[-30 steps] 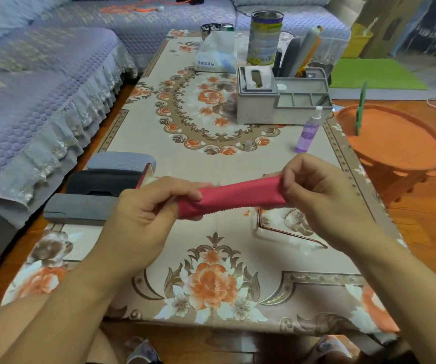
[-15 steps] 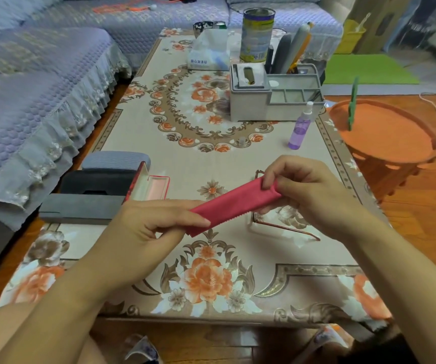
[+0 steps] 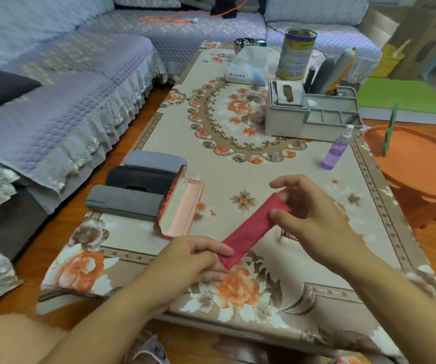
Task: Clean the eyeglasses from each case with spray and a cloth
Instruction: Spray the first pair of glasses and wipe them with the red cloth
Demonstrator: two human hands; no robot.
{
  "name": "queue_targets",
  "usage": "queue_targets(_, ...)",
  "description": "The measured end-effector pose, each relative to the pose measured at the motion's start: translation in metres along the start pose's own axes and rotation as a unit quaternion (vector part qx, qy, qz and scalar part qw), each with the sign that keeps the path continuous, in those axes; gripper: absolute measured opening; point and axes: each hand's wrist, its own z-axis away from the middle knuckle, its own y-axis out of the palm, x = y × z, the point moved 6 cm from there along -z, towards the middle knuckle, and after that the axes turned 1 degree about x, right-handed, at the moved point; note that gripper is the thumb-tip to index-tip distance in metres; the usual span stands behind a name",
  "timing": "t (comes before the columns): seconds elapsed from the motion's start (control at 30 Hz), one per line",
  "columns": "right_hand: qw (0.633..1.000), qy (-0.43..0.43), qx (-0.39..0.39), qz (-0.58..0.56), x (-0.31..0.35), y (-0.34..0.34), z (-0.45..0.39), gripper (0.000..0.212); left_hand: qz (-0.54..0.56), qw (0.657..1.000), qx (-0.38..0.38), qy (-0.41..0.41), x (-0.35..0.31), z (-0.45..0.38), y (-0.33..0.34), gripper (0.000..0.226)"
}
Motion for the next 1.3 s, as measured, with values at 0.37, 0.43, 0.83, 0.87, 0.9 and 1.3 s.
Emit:
queue_targets(0.37,0.940,-0.150,-0.037,0.304,0.055,0.101,-0.096,0.022,-0.005,0.977,-0.211,0.029,0.017,0.025,-0.100,0.027)
queue_targets(0.43,0.921,-0.158,0.010,0.357,0.029,0.129,-0.091,0.020,0.008,0.969,-0.246,0.028,0.022,0.022,-0.113,0.024)
queue_targets(0.83,0.914,-0.208,0.000,0.349,-0.037,0.181,-0.052,0.015,-0.017,0.976,-0.218,0.002,0.037,0.003,-0.111,0.023)
queue_targets(0.87,0.916,-0.206,-0.002,0.344,-0.036,0.182,-0.052,0.016,-0.014,0.976,-0.219,0.003,0.037,0.003,-0.111,0.023)
queue_targets(0.9,0.918,-0.204,-0.003,0.341,-0.036,0.184,-0.051,0.017,-0.012,0.975,-0.221,0.004,0.036,0.003,-0.111,0.023)
queue_targets(1.3,0.836,-0.138,0.223,0.482,-0.047,0.168,-0.017,0.064,-0.129,0.932,-0.326,0.096,0.021,0.007,-0.112,0.028)
